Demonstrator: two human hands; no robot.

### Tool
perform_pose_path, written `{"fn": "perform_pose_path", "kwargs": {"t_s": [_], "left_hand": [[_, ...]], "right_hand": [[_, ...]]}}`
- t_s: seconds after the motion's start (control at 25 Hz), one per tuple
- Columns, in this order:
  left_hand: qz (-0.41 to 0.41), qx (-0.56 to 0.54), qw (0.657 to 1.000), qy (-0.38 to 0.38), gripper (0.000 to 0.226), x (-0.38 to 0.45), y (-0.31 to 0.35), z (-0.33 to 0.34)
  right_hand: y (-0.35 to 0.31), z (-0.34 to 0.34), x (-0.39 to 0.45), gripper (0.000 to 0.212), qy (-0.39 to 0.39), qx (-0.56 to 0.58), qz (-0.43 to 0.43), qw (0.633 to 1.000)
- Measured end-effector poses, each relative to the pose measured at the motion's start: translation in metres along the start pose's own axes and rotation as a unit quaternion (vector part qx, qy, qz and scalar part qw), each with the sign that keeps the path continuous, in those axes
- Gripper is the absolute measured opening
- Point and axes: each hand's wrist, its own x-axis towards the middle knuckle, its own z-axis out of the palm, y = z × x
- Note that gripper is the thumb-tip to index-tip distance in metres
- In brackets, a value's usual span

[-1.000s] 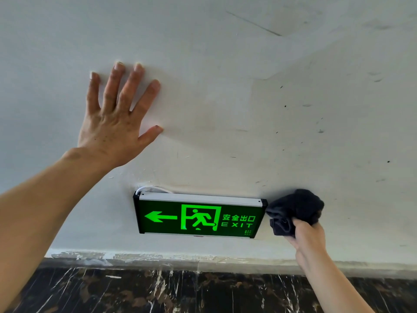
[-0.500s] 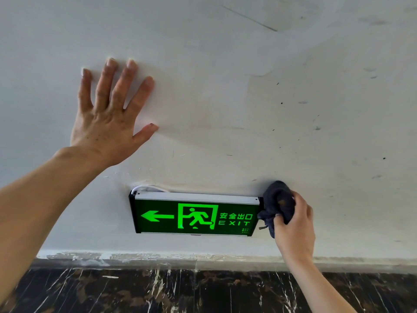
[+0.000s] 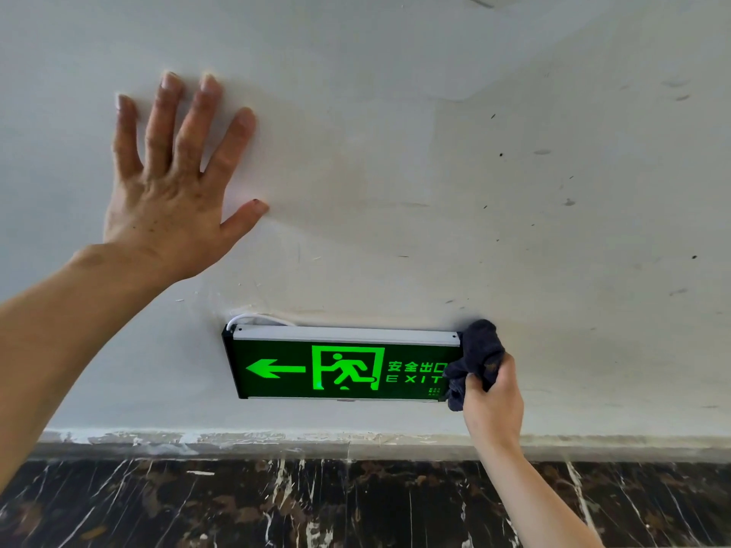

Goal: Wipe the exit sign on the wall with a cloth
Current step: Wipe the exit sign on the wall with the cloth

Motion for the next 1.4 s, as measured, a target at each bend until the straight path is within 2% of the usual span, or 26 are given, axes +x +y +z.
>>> {"fn": "perform_pose_path", "kwargs": {"t_s": [0.16,0.32,0.72,0.8,0.92,1.0,1.04,1.08,1.12,1.24,1.4], "left_hand": [[-0.007,0.005,1.0,-0.014,0.086,0.0,-0.001,0.0],[-0.005,0.012,1.0,-0.016,0.088,0.002,0.0,0.001],[0.022,0.045,0.998,0.047,0.086,0.002,-0.002,0.003],[0.024,0.048,0.997,0.053,0.087,0.002,-0.002,0.004],[0.004,0.047,0.997,0.055,0.087,0.0,-0.001,0.005],[0.019,0.039,0.998,0.053,0.087,0.0,-0.001,0.002],[0.025,0.035,0.998,0.05,0.087,0.0,-0.001,0.001],[0.026,0.033,0.998,0.046,0.087,0.001,-0.001,0.0],[0.022,0.032,0.998,0.04,0.088,0.001,-0.001,-0.001],[0.011,0.032,0.999,0.023,0.088,0.002,0.0,-0.002],[0.011,0.028,0.999,0.012,0.085,0.001,0.001,-0.005]], "right_hand": [[0.024,0.014,-0.007,0.024,-0.018,-0.017,0.035,0.999],[0.046,0.023,-0.012,0.02,-0.041,-0.097,0.011,0.994],[0.062,0.031,-0.013,0.024,-0.069,-0.161,0.01,0.984],[0.066,0.027,-0.012,0.028,-0.112,-0.197,0.031,0.973],[0.08,0.022,-0.013,0.026,-0.211,-0.265,0.093,0.936],[0.088,0.024,-0.016,0.029,-0.208,-0.193,0.184,0.941],[0.088,0.025,-0.016,0.031,-0.188,-0.091,0.256,0.944],[0.087,0.027,-0.017,0.033,-0.164,0.032,0.329,0.93],[0.086,0.029,-0.018,0.037,-0.139,0.146,0.386,0.9],[0.078,0.033,-0.018,0.045,-0.1,0.322,0.429,0.838],[0.064,0.046,-0.026,0.05,-0.108,0.422,0.45,0.78]]}}
